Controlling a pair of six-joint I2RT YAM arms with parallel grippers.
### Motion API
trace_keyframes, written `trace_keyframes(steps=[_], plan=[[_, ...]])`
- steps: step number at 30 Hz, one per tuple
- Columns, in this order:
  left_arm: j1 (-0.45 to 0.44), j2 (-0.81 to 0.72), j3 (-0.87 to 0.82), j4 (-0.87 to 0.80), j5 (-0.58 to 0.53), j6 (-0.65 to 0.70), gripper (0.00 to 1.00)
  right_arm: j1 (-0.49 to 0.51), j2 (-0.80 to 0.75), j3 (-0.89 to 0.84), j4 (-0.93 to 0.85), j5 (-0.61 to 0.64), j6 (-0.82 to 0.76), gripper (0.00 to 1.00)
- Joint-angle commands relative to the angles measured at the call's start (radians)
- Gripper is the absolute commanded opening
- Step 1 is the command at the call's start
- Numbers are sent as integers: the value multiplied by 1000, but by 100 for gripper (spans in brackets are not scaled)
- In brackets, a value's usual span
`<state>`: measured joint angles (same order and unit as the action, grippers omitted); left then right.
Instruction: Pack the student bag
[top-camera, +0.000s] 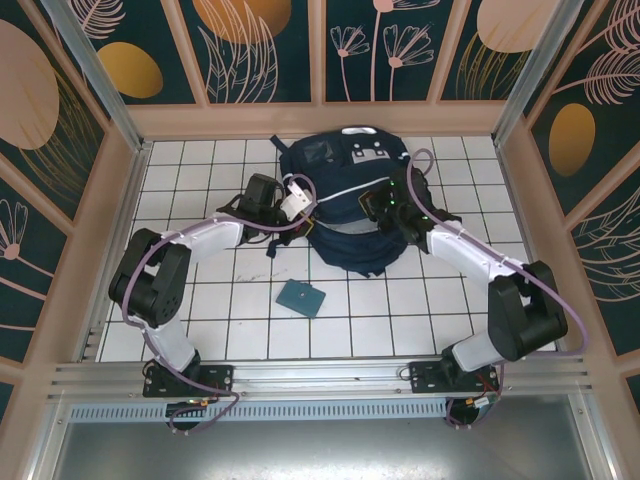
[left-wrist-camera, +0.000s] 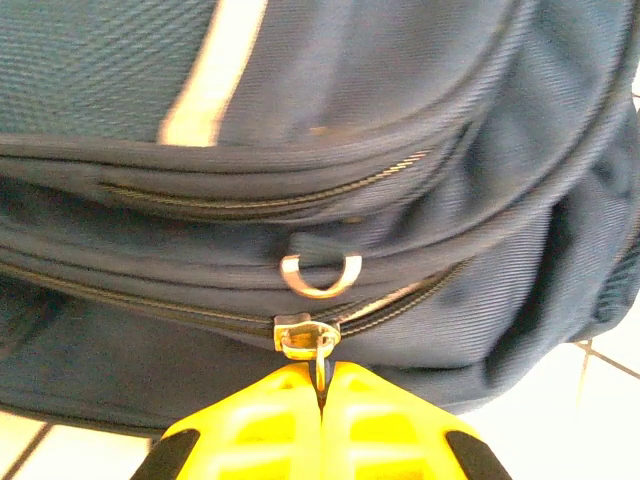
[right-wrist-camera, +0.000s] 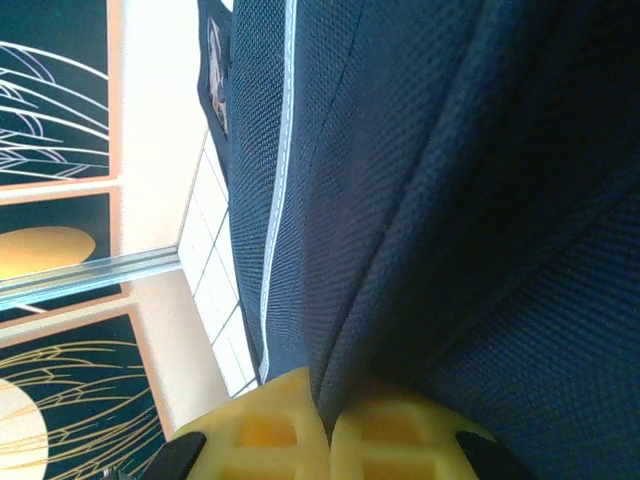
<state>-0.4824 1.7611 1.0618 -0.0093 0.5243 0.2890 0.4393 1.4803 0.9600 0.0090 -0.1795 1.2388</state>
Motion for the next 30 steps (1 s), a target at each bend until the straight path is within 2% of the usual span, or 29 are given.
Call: trace_keyframes(steps=[1, 4, 8, 16, 17, 19, 20, 22, 24, 27, 30], plan=[[-44, -81, -46, -18, 40, -82, 0, 10, 46, 49, 166, 110, 10, 0], [-75, -92, -62, 27, 42, -151, 0, 28, 81, 63, 185, 99, 15, 0], [-132, -73, -56, 128, 28, -308, 0, 58, 99, 50, 204, 80, 31, 0], [-229, -24, -21, 303, -67, -564, 0, 82, 35, -46, 189, -21, 26, 0], [-228, -21, -28, 328, -67, -598, 0, 79, 11, -59, 165, -20, 6, 1], [-229, -12, -29, 342, -73, -646, 4, 64, -42, -80, 114, -18, -40, 14], [-228, -5, -27, 336, -66, -661, 9, 52, -74, -92, 86, -19, -67, 23], [-228, -2, -30, 313, -70, -698, 26, 31, -133, -106, 23, -26, -125, 40], [-228, -19, -45, 292, -81, -711, 52, 13, -186, -107, -53, -35, -205, 51], [-223, -103, -83, 287, -128, -732, 71, 14, -235, -94, -166, -14, -325, 56], [-204, -187, -154, 262, -181, -769, 79, 37, -254, -84, -266, 64, -429, 56]])
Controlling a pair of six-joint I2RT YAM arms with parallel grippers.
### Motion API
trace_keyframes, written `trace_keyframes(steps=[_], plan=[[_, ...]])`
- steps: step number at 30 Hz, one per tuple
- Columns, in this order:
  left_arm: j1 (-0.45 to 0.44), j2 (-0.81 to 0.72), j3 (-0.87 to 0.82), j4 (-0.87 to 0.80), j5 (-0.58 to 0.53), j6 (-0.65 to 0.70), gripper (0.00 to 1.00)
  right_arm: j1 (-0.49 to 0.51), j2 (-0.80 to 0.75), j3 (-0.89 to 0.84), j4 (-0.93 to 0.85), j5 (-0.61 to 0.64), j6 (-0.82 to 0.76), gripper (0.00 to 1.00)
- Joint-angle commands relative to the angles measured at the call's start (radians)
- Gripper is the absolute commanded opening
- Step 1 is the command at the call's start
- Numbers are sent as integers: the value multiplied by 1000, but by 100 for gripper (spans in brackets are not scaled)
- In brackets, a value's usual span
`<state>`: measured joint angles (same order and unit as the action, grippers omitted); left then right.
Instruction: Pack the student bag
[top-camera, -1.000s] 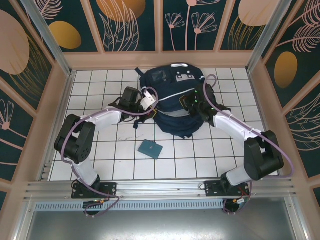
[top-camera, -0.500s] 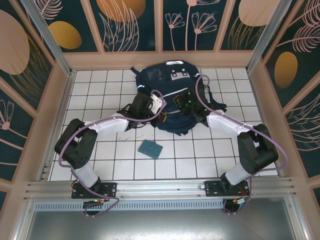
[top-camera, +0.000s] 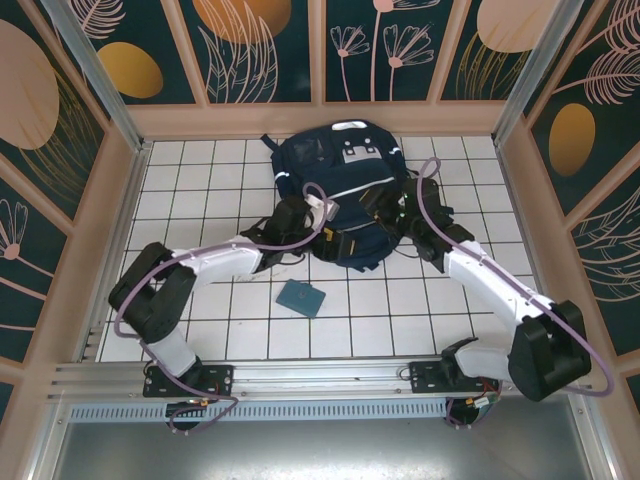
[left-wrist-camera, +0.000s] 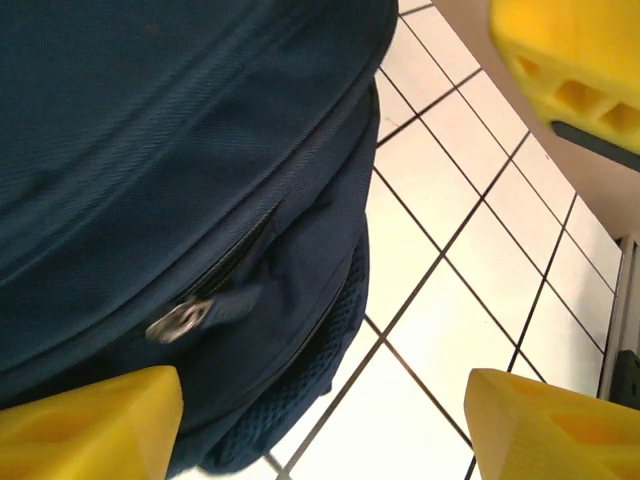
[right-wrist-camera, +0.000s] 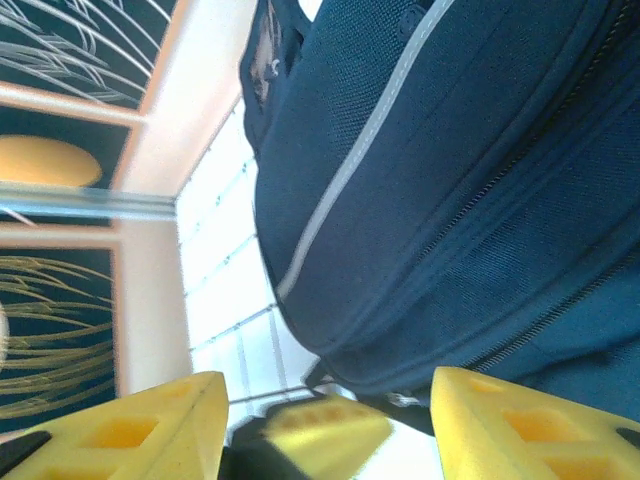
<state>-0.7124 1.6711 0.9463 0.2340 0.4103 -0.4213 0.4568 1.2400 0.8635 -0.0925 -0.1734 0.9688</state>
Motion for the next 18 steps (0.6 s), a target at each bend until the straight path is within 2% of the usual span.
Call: trace_keyframes(steps=[1, 9, 12, 18], plan=[[37, -121, -54, 8, -91, -77, 80, 30, -14, 13, -178, 76, -189, 56], [161, -249, -171, -94, -268, -305, 81, 173, 118, 92, -230, 162, -508, 52], [166, -263, -180, -98, -306, -349, 83, 184, 190, 126, -210, 126, -609, 52], [169, -269, -176, -90, -324, -425, 89, 184, 281, 162, -176, 80, -707, 53]])
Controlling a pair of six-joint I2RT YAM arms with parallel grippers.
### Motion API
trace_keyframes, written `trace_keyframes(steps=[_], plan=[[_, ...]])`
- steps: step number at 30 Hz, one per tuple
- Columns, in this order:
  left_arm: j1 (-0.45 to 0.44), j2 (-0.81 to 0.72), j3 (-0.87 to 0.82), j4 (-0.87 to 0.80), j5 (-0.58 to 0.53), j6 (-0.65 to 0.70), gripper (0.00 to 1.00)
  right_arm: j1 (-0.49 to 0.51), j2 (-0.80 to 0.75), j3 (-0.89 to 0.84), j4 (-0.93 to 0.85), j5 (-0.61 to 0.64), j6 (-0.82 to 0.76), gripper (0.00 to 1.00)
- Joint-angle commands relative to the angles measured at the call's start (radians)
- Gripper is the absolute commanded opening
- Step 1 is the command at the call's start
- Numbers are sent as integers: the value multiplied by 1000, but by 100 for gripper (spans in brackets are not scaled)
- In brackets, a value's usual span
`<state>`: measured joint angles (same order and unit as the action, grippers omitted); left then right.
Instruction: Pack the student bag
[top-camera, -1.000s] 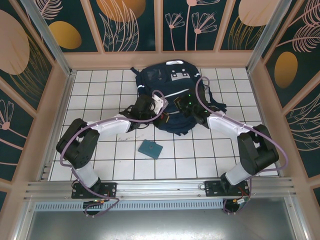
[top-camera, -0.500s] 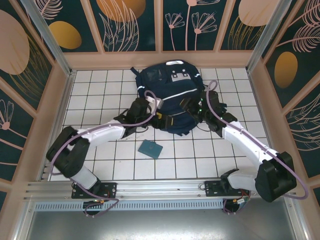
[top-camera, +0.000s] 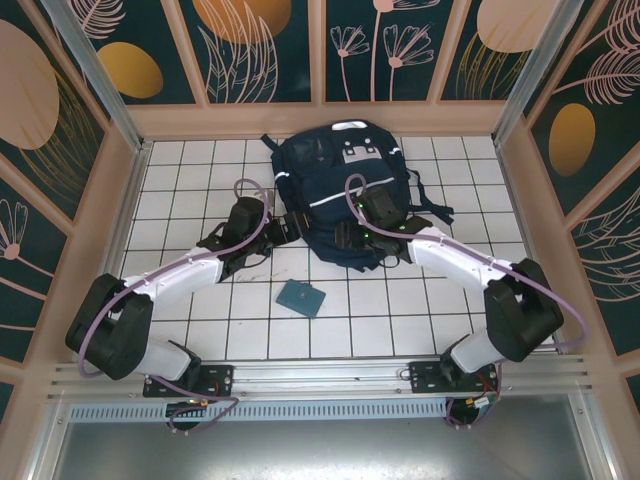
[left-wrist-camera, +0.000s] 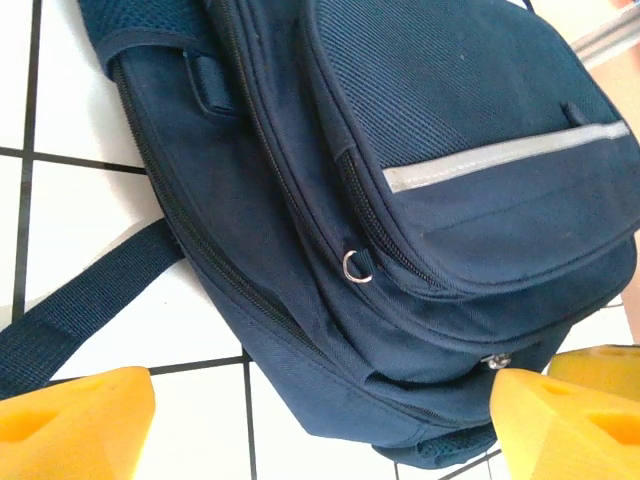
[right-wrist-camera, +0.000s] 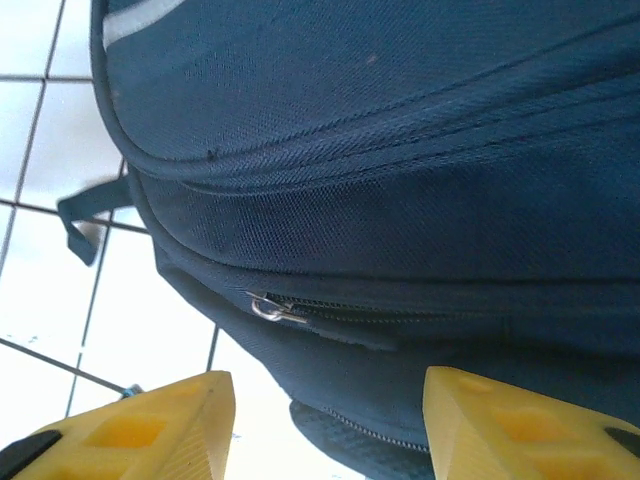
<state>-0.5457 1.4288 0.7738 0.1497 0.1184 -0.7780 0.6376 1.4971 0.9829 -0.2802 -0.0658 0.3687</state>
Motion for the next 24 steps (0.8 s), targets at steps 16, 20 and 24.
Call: trace_keyframes(steps=[16, 20, 24], plan=[[2, 36, 87, -37, 73, -115, 84, 10, 131, 78, 63, 52, -186, 57], [2, 57, 90, 5, 115, -170, 79, 17, 142, 79, 62, 35, -197, 46], [1, 76, 80, 58, 156, -250, 72, 28, 128, 74, 54, 59, -192, 25]])
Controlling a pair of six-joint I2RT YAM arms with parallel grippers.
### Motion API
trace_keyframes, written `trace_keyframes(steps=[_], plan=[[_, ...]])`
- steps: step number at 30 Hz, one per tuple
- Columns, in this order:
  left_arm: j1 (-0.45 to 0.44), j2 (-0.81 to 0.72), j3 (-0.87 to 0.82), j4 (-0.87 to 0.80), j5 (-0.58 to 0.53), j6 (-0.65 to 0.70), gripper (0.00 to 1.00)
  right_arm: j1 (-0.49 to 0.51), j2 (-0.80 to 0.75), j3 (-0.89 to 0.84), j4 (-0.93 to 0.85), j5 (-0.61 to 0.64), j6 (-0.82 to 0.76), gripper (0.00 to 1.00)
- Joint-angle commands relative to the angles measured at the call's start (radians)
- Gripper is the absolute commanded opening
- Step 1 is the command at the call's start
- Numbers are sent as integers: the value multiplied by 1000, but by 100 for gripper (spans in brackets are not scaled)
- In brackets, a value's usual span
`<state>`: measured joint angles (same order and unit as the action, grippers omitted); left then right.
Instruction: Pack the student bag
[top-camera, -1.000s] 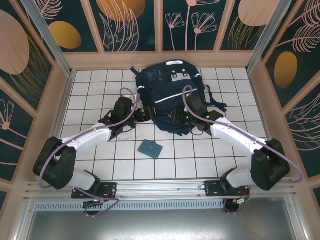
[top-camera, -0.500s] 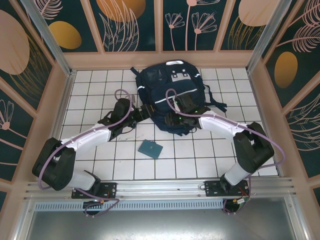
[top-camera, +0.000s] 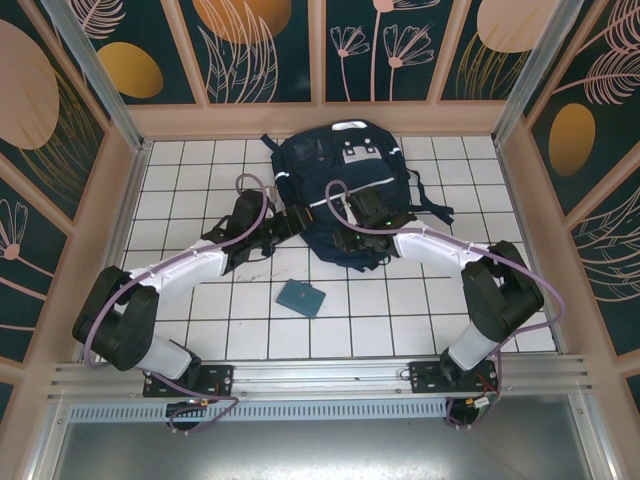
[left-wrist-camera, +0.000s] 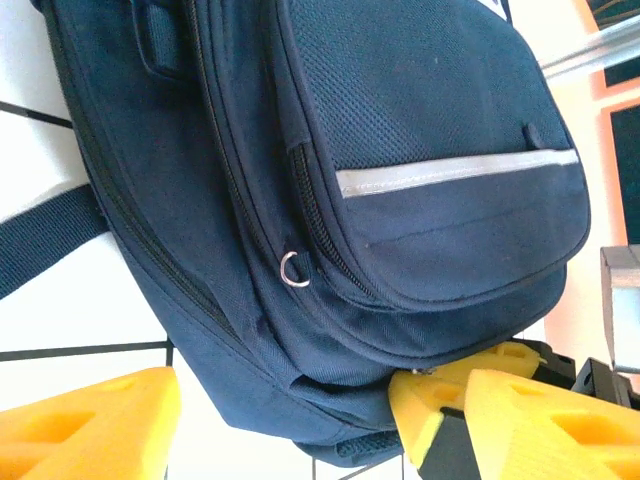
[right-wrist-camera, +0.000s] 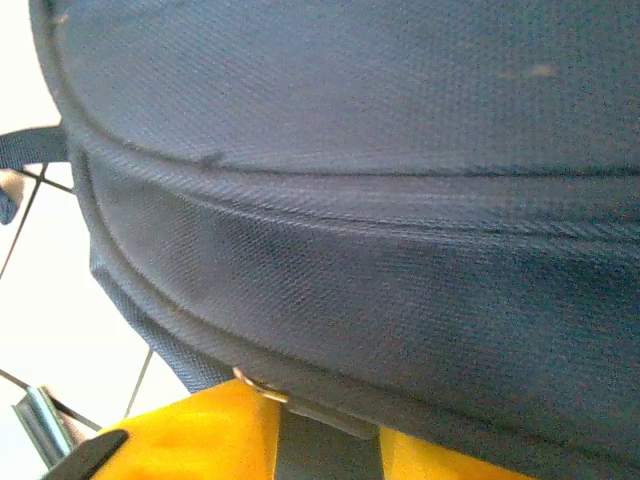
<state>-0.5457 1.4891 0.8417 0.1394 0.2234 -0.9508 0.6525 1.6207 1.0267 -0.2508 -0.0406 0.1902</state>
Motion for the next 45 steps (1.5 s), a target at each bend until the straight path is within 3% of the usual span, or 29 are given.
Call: trace_keyframes(steps=[1, 7, 13, 17, 25, 34, 37, 39, 45], plan=[[1, 18, 7, 85, 60, -100, 70, 16, -7, 28, 20, 42, -13, 21], [-2, 40, -49, 227, 97, -236, 60, 21, -78, -3, 13, 51, 0, 0], [-21, 92, -49, 318, 108, -330, 57, 24, -142, -20, 19, 60, 18, 0], [-35, 148, -28, 379, 130, -379, 55, 27, -160, -19, 10, -7, 25, 0], [-41, 212, -12, 449, 92, -452, 37, 36, -165, -17, 7, -60, 18, 0], [-41, 264, -36, 579, 81, -532, 32, 39, -155, -6, -40, -72, -5, 0], [-42, 231, -37, 459, 24, -497, 31, 39, -150, 3, -49, -54, -1, 0], [-41, 166, -43, 377, -22, -462, 36, 39, -149, 8, -47, -48, 0, 0], [-40, 94, -78, 360, -46, -454, 36, 42, -145, 14, -38, -54, 8, 0]])
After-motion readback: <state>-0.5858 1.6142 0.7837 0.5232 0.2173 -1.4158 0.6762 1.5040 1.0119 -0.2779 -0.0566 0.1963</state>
